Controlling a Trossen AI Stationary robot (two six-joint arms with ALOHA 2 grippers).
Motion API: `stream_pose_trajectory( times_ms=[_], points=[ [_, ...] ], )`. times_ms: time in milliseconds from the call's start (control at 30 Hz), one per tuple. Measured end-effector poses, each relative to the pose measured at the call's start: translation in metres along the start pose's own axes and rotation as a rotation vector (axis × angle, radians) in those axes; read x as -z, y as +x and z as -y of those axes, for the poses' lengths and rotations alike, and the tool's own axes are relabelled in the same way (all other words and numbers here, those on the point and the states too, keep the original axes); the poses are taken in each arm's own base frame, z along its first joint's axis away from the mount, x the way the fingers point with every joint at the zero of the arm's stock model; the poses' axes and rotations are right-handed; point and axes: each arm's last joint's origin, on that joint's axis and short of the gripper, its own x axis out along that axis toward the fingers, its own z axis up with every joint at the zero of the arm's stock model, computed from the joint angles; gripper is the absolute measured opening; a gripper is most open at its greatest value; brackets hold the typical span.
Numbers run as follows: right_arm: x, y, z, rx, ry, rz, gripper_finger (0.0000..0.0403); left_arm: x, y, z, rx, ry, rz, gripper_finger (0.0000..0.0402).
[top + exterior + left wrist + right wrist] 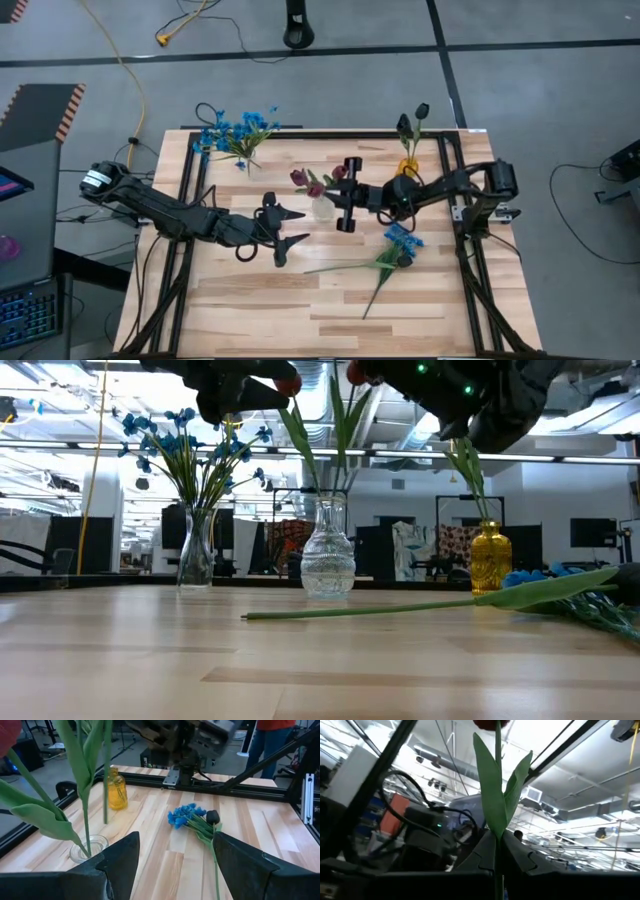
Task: Sort flowers into vase by color
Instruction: Put the red flower into the bottom transparent vase
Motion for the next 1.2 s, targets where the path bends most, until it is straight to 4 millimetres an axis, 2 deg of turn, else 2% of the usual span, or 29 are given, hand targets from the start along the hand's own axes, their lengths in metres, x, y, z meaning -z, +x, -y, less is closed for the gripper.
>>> stream_pose_trajectory(
  times_ms=[200,467,1200],
  points=[
    [0.004,-0.001,0.008,0.001,-0.007,-0.011,0.0039,0.0,0.0,0.0,-0.006,-0.001,0.002,0.0242],
    [0.019,-0.004,0.002,-0.039,0.002,-0.049,0.0039,0.0,0.0,0.0,-0.015,-0.017,0.006,0.0242],
    [0.021,-0.005,0.01,-0.015,-0.003,-0.055,0.0039,-0.001,0.0,-0.001,-0.032,-0.028,0.013,0.0242]
  ],
)
